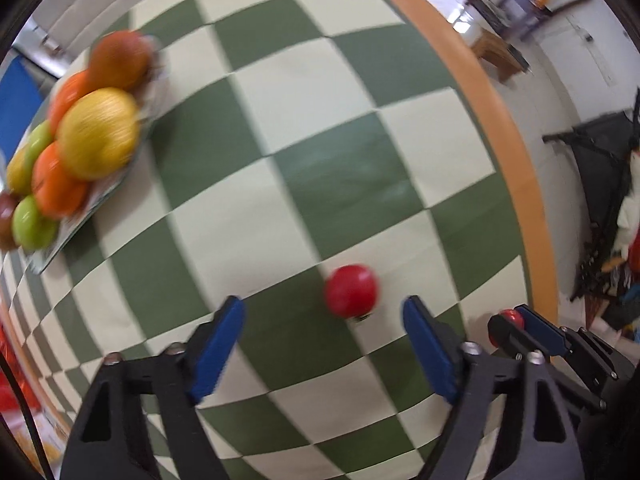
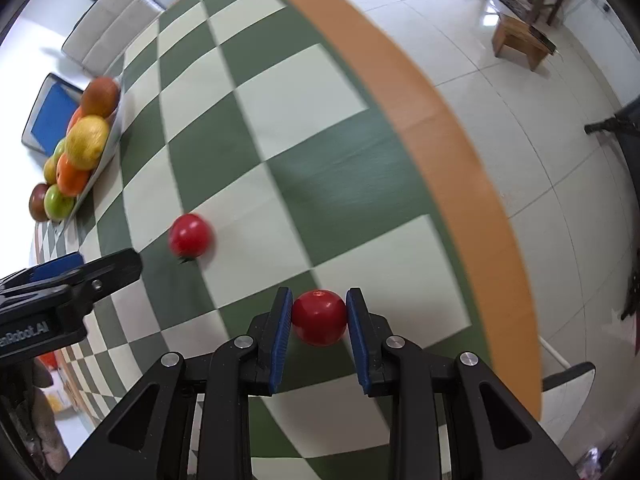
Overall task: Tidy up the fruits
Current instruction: 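Grasp a small red tomato with the right gripper while the left gripper grasps the other tomato, then lower both tomatoes onto the plate beside the apples and open both grippers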
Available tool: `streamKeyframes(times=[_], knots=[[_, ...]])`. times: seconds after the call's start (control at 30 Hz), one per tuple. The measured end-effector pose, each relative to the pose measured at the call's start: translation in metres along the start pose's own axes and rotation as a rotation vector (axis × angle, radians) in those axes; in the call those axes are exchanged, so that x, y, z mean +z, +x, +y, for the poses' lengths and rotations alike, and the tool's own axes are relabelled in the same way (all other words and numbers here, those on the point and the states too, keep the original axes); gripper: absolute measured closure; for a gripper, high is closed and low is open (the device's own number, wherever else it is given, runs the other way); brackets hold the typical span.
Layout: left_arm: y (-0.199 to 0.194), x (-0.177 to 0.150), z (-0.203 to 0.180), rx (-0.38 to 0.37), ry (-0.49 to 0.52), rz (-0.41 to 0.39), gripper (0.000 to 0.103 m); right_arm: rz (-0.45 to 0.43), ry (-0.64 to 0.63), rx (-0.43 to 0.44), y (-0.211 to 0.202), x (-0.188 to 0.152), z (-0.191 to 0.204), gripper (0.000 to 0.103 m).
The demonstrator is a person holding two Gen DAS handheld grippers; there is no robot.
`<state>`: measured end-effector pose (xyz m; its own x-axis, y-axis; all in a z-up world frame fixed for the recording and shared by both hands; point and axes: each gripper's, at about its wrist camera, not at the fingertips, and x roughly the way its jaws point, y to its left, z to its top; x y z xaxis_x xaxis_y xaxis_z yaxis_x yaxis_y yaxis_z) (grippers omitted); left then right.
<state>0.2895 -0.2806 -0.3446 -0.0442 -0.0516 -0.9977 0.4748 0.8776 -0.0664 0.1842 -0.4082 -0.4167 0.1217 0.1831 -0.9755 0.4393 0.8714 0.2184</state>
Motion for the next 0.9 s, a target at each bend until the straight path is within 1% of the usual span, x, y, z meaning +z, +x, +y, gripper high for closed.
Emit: streamKeyframes(times=[0.03,0.07,0.1,0.17,0.2,0.3,0.4,0.43,0.47,0.57,0.73,0.87,0.9], knots=[[0.003,0.002,-0.005,-0.003,0.015,0.004,0.036,-0.002,0.006,-0.002,0.0,-0.001,-0.004,0.073],[0.006,0.004,-0.009,-0.006,0.029,0.009,0.045,-0.003,0.013,-0.005,0.0,-0.004,-0.008,0.073],[0.009,0.005,-0.012,-0.008,0.041,0.015,0.057,-0.004,0.014,-0.007,0.0,-0.006,-0.01,0.073],[0.014,0.008,-0.014,-0.008,0.054,0.025,0.07,-0.006,0.018,-0.012,0.0,-0.01,-0.014,0.073],[0.015,0.008,-0.014,-0.012,0.058,0.023,0.074,-0.006,0.019,-0.016,-0.001,-0.011,-0.014,0.073],[0.012,0.004,-0.007,-0.028,0.039,0.012,0.075,-0.003,0.019,-0.027,-0.001,-0.01,-0.013,0.073],[0.001,-0.001,0.011,-0.052,-0.002,-0.006,0.075,-0.004,0.012,-0.031,-0.003,-0.008,-0.008,0.073],[-0.006,-0.004,0.022,-0.064,-0.021,-0.015,0.075,-0.005,0.008,-0.031,-0.003,-0.008,-0.007,0.073],[-0.011,-0.006,0.031,-0.073,-0.042,-0.026,0.075,-0.006,0.005,-0.028,-0.008,-0.002,-0.01,0.073],[-0.036,-0.02,0.07,-0.109,-0.131,-0.068,0.075,-0.017,-0.016,-0.019,-0.024,0.016,-0.002,0.073],[-0.073,-0.046,0.147,-0.151,-0.298,-0.132,0.075,-0.048,-0.082,0.04,-0.045,0.041,0.038,0.073],[-0.096,-0.065,0.217,-0.178,-0.463,-0.177,0.075,-0.054,-0.17,0.109,-0.045,0.057,0.091,0.073],[-0.096,-0.065,0.227,-0.182,-0.498,-0.185,0.075,-0.052,-0.193,0.136,-0.047,0.061,0.104,0.073]])
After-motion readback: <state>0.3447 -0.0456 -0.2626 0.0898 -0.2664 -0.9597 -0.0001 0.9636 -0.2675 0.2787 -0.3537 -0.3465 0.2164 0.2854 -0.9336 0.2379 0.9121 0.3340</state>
